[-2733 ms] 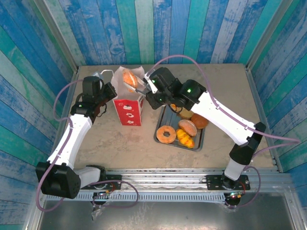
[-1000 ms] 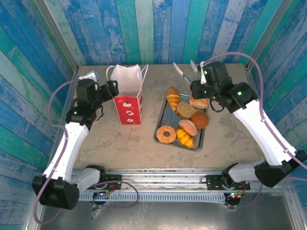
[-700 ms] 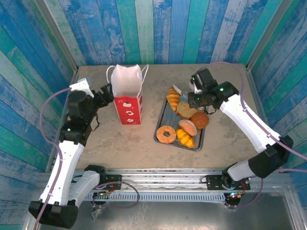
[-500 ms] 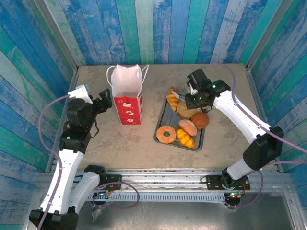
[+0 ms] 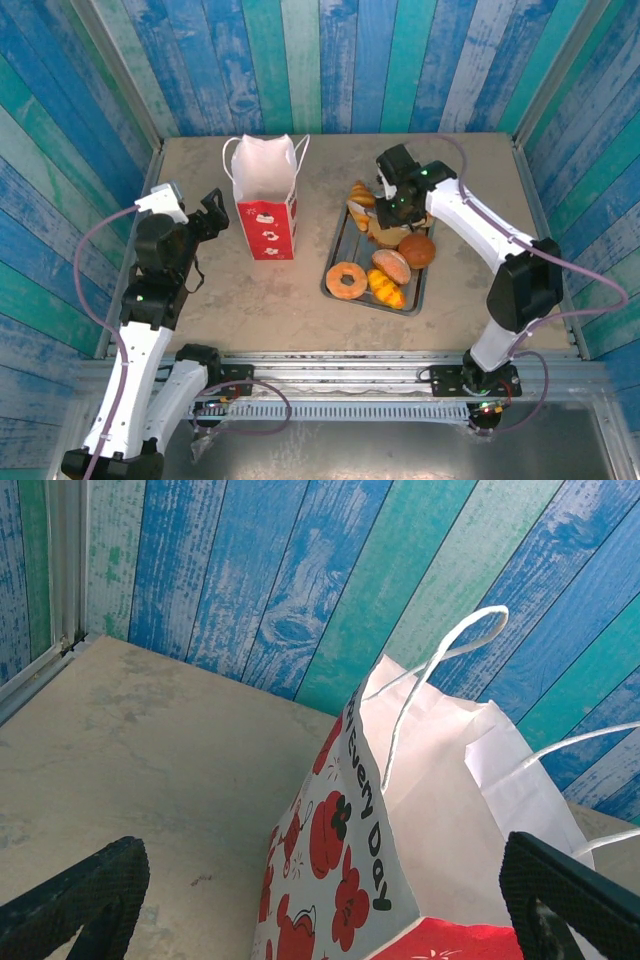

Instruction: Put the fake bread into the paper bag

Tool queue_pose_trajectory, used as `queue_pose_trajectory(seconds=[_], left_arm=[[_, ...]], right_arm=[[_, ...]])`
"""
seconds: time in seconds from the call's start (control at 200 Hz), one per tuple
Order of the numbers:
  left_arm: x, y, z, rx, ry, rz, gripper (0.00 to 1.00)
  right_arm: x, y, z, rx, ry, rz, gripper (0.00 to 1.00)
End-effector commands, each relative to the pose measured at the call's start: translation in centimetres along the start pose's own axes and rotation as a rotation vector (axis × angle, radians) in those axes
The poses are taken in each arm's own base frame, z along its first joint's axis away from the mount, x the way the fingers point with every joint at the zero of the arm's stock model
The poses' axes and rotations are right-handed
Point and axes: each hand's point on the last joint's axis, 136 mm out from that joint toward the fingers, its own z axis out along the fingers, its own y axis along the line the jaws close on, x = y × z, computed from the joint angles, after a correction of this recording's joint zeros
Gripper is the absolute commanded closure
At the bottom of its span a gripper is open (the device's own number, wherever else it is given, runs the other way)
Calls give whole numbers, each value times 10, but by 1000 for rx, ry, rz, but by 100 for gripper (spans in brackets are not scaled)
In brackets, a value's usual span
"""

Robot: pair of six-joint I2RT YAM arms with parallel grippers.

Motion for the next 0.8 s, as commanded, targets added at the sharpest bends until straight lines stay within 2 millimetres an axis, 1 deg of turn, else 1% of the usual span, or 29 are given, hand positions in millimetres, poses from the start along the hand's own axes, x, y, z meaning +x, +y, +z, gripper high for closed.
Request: queue_pose_trajectory(seconds=[0.0, 0.235, 0.591, 0.796], left_arm=[[3, 6, 2, -26, 1, 22, 6], [3, 7, 3, -33, 1, 23, 6], [2, 9, 1, -45, -3, 27, 6], [4, 10, 1, -49, 3, 28, 6]], right_arm=[[-12, 1, 1, -2, -23, -16, 48], [-17, 5, 9, -12, -18, -28, 47], [-24, 4, 23, 7, -4, -39, 47], [-22, 5, 33, 9, 17, -46, 46]])
